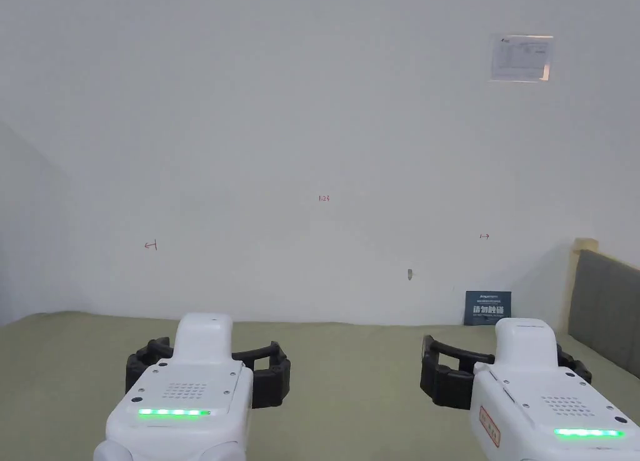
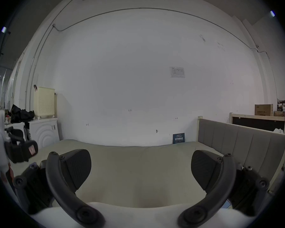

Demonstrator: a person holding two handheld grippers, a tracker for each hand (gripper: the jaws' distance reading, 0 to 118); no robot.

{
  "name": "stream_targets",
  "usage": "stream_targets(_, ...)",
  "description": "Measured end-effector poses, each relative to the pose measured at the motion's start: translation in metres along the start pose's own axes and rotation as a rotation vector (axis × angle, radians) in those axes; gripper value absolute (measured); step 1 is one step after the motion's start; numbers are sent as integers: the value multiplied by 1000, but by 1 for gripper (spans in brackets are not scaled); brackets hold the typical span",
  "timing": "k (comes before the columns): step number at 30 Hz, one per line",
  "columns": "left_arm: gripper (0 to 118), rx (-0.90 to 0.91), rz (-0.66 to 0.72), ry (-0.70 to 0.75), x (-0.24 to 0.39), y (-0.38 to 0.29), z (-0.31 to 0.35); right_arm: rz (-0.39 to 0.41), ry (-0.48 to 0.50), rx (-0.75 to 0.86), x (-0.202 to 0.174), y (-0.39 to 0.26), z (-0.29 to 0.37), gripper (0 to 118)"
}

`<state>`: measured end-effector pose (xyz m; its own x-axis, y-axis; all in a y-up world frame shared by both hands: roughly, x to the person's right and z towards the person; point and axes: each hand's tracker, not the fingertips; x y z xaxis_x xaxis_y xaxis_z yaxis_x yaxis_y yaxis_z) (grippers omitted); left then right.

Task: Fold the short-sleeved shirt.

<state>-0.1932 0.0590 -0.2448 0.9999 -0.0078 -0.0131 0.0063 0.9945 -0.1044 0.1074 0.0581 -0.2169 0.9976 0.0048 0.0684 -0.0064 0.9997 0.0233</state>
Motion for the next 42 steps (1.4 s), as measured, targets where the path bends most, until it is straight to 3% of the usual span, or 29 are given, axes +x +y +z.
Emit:
stream_targets(6, 118, -11, -15, -26, -2, -4, -1, 77, -9, 7, -9, -3, 0, 118)
stream_targets(42, 118, -43, -27, -6, -4, -7, -2, 80, 12, -84, -10, -22, -3, 118)
